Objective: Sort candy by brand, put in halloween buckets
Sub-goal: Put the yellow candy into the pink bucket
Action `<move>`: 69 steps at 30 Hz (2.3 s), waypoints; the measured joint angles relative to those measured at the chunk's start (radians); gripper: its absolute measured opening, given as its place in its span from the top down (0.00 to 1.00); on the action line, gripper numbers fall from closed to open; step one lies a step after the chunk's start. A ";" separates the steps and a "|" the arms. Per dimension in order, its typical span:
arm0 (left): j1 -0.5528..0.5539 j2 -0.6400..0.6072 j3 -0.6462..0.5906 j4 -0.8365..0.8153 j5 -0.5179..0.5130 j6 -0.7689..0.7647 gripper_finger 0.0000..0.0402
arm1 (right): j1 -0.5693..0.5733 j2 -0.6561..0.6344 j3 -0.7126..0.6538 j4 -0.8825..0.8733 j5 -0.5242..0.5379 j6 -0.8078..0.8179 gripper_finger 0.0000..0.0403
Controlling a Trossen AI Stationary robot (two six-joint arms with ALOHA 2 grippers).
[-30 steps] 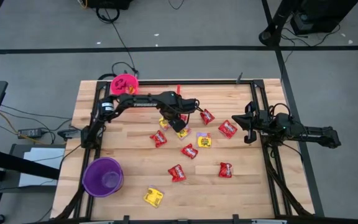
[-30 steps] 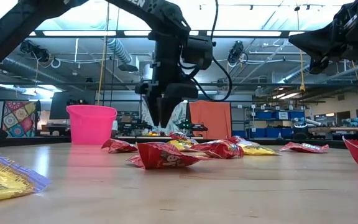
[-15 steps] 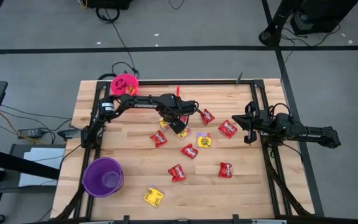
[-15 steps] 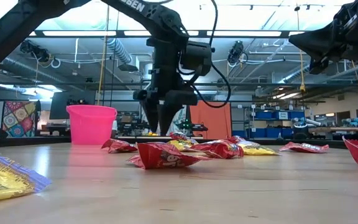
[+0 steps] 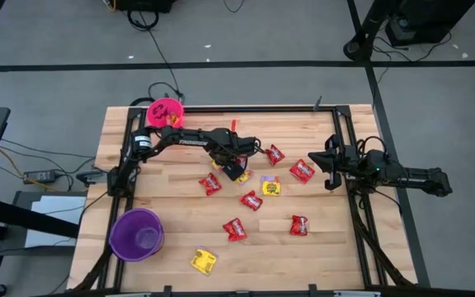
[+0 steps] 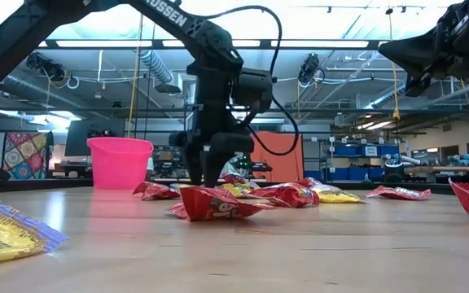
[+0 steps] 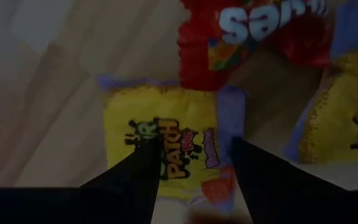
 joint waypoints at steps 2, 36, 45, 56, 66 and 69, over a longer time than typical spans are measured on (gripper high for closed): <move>0.000 -0.001 -0.013 0.015 0.007 0.000 0.49 | 0.000 0.000 0.000 0.004 -0.001 0.000 0.94; 0.007 0.001 0.583 -0.543 -0.213 0.200 1.00 | 0.000 0.000 0.000 0.003 -0.002 -0.004 0.94; 0.234 -0.035 0.721 -0.542 -0.236 0.299 1.00 | 0.000 0.000 0.000 0.003 -0.020 0.003 0.94; 0.544 -0.196 0.712 -0.535 -0.291 0.374 1.00 | 0.000 0.000 0.000 0.004 0.006 0.001 0.94; 0.608 -0.229 0.612 -0.423 -0.252 0.423 1.00 | 0.000 0.000 0.000 0.003 0.014 -0.015 0.94; 0.608 -0.227 0.514 -0.413 -0.256 0.441 1.00 | 0.000 0.000 0.000 0.004 0.017 -0.007 0.94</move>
